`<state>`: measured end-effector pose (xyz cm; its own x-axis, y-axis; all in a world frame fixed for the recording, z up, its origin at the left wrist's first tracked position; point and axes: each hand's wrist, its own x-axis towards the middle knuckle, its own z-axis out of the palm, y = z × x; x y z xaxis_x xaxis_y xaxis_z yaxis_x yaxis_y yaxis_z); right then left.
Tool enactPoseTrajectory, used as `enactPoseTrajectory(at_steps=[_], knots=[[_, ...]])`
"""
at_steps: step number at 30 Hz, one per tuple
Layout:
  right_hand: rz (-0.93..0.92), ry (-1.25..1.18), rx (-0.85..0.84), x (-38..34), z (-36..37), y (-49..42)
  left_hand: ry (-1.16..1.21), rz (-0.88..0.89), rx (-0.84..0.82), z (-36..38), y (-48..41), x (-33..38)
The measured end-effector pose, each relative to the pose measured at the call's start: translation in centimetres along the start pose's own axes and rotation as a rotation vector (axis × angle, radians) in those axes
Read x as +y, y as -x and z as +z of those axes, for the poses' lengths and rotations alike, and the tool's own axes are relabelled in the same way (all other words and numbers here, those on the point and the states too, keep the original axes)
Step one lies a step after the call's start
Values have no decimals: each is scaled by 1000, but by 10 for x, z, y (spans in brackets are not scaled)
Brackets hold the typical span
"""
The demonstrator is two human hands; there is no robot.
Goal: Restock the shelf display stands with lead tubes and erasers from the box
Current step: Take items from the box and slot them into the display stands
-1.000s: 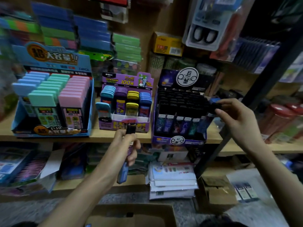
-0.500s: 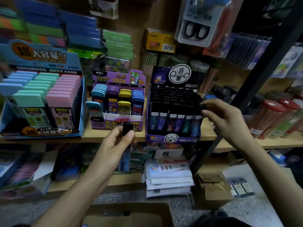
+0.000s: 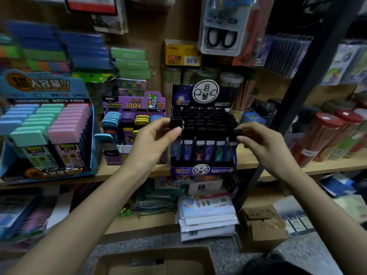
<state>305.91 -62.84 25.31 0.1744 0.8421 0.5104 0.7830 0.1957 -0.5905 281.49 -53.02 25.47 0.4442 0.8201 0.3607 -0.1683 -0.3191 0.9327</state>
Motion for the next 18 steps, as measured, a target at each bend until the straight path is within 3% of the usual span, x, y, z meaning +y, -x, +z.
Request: enactPoseTrajectory(at_steps=[18], knots=[[63, -46, 59, 0, 4, 5, -301, 132, -77, -4, -6, -18]])
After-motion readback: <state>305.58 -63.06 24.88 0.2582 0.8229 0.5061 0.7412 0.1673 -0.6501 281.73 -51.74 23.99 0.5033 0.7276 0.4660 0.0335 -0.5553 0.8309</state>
